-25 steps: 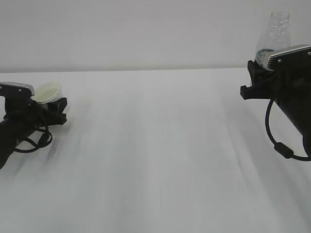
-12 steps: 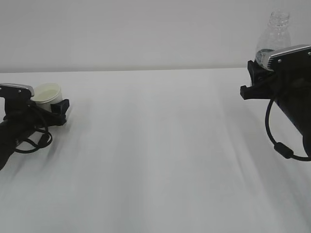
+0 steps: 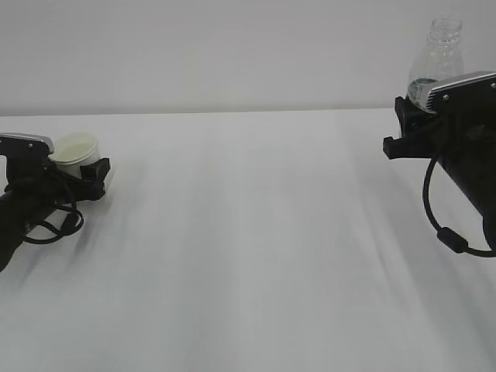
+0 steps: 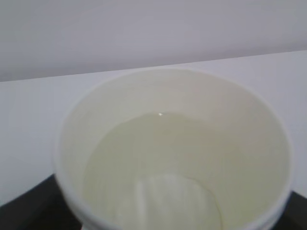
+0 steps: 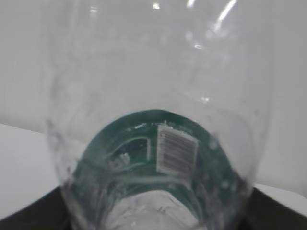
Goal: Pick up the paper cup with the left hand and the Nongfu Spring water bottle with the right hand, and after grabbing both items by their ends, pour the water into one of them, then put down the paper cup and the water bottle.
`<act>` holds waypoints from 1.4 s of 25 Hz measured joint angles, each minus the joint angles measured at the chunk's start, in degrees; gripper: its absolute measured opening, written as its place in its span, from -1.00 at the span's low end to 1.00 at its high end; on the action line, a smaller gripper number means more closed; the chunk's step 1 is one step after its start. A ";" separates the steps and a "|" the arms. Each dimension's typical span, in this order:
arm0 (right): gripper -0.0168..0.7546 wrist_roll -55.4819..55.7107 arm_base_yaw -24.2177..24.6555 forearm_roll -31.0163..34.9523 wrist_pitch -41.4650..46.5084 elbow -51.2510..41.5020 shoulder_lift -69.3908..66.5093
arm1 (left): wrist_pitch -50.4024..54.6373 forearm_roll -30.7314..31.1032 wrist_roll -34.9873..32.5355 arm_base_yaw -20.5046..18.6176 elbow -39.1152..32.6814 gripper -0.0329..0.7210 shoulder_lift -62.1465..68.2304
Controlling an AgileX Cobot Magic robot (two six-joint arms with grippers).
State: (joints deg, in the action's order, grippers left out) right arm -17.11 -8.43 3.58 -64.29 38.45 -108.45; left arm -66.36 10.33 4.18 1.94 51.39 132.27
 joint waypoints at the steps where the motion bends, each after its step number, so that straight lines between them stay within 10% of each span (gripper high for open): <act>1: 0.10 0.00 0.00 0.00 0.00 0.00 0.00 | 0.00 0.00 0.00 0.00 0.00 0.73 0.00; 35: 0.10 0.00 0.00 0.00 0.09 0.00 0.00 | 0.19 0.43 0.00 0.00 -22.41 0.69 -17.20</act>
State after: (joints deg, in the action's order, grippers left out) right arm -17.11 -8.43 3.58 -64.21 38.45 -108.45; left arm -66.17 10.76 4.18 1.94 28.98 115.06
